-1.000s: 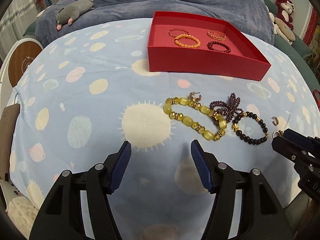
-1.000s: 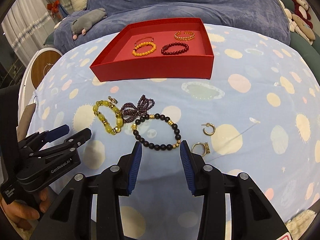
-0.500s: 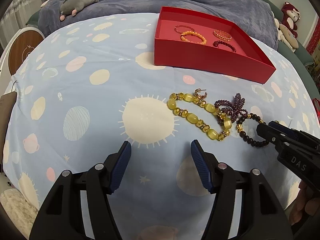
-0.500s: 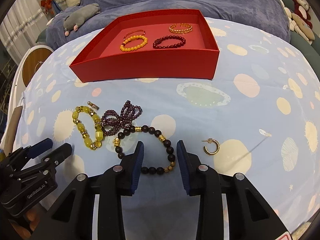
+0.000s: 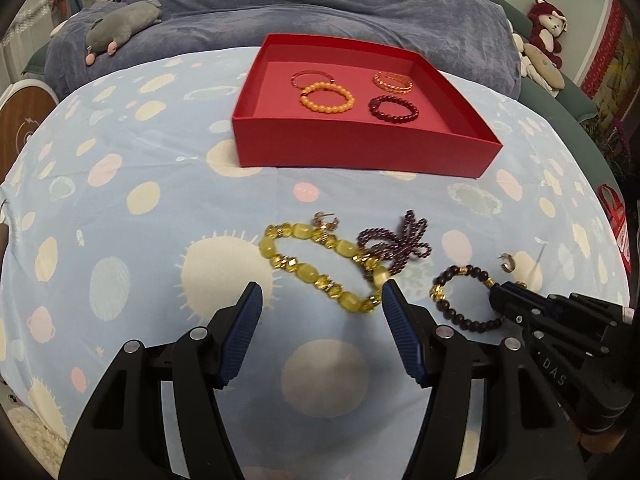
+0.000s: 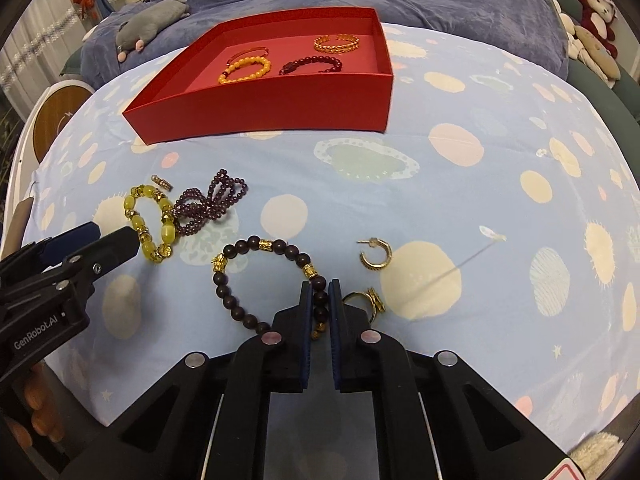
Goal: Organize jewelry
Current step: 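Grasp the black bead bracelet with gold beads using the right tool, then grasp the dark purple beaded bracelet with the left tool while the right holds the black one, then carry both bracelets into the red box and open both tools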
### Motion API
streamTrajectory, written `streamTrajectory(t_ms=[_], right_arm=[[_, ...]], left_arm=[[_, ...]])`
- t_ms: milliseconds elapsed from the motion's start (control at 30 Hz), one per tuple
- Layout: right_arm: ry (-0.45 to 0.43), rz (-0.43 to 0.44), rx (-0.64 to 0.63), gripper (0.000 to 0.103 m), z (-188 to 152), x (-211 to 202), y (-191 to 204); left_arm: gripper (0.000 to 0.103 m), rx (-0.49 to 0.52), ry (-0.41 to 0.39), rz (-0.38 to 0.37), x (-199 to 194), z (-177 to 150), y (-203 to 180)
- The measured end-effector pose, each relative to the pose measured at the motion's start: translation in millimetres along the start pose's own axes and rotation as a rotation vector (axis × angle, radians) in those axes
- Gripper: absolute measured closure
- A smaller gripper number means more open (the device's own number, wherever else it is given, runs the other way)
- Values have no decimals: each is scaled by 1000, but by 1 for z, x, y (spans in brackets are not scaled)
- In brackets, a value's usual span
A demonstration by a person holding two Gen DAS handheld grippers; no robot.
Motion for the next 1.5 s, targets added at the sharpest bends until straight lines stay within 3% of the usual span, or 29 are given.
streamTrajectory(t_ms=[167, 400, 500, 667, 733, 800, 1500], right_arm=[[31, 25, 59, 96, -9, -6, -9], [25, 49, 88, 96, -6, -10, -10], [23, 60, 94, 96, -3, -10, -10], [24, 71, 93, 96, -3, -9, -8], [23, 76, 93, 96, -3, -9, -7], [18, 77, 89, 96, -2, -12, -6], [-102, 117, 75, 96, 29, -66, 5]], left_arm=[[45, 55, -10, -45, 13, 13, -25], [55, 85, 12, -86, 37, 28, -48], [67, 90, 36, -91, 46, 26, -51], [73, 94, 32, -88, 47, 23, -53], [87, 79, 46, -105, 47, 20, -51], [92, 58, 51, -120, 46, 17, -47], [96, -39, 18, -153, -5, 20, -26]])
Point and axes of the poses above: each gripper's, at about its wrist camera, not at the fingertips, and x roughly the way its jaws point, y to its left, z to its top, the point moved 9 cm from there along x, roughly the way its jaws point, and after that the axes turned 2 degrees about -z, right-handed, at the moved point
